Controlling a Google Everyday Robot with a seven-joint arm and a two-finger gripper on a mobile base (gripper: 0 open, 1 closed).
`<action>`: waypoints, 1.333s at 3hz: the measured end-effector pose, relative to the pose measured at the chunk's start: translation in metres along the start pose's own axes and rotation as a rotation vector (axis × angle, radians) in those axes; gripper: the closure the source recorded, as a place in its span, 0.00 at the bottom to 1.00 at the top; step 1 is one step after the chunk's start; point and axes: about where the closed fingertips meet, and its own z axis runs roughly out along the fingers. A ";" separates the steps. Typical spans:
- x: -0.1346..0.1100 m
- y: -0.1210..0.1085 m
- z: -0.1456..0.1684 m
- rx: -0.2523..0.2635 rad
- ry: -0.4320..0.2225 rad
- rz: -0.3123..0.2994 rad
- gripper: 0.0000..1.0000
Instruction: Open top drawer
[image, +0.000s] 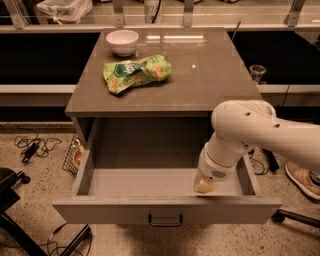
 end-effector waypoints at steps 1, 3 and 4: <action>0.000 0.001 -0.001 0.001 0.001 -0.001 0.59; 0.000 0.002 -0.002 0.003 0.003 -0.002 0.12; 0.000 0.002 -0.002 0.005 0.004 -0.003 0.00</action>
Offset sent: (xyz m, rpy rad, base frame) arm -0.0005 0.0000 0.0006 -0.0011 -0.0011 0.0008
